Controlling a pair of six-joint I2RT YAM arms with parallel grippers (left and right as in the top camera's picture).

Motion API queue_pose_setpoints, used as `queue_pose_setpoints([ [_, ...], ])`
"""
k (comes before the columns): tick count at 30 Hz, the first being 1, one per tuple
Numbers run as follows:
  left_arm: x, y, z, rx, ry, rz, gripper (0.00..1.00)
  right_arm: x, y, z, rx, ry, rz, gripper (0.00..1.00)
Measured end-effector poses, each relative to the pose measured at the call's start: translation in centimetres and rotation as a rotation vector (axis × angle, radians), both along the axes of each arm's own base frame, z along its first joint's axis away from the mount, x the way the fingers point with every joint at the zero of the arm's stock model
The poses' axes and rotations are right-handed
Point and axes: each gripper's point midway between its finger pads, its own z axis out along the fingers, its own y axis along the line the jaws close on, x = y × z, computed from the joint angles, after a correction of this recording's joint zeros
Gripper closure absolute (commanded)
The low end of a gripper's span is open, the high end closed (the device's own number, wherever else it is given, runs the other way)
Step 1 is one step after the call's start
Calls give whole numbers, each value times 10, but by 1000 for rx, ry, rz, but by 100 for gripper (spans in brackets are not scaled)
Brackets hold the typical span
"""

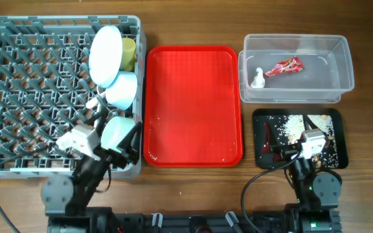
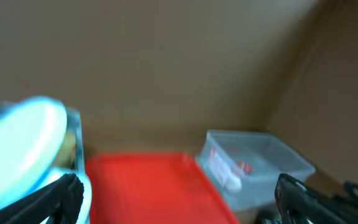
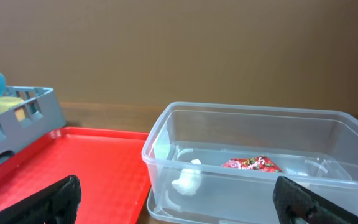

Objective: Sort waste into correct bins and load items into the dishwasher rack

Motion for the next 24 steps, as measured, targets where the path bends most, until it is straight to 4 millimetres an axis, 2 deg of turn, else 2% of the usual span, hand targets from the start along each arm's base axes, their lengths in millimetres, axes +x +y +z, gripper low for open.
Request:
queue_pose_setpoints([
  [1, 2, 4, 20, -1, -153, 26, 0, 0, 0, 0, 0, 0, 0, 0],
  [3, 2, 9, 26, -7, -248, 58, 0, 0, 0, 0, 0, 0, 0, 0],
  [6, 10, 20, -7, -11, -214, 127, 0, 0, 0, 0, 0, 0, 0, 0],
  [11, 15, 39, -47, -8, -129, 244, 0, 0, 0, 0, 0, 0, 0, 0],
  [15, 21, 71, -85, 16, -9, 430, 0, 0, 0, 0, 0, 0, 0, 0],
  [17, 21, 84, -99, 40, 44, 507, 9, 0, 0, 0, 0, 0, 0, 0],
  [19, 20, 94, -103, 88, 49, 559, 12, 0, 0, 0, 0, 0, 0, 0],
  [22, 18, 100, -98, 186, 12, 591, 0, 0, 0, 0, 0, 0, 0, 1],
  [24, 18, 103, -98, 222, 6, 604, 0, 0, 0, 0, 0, 0, 0, 0],
])
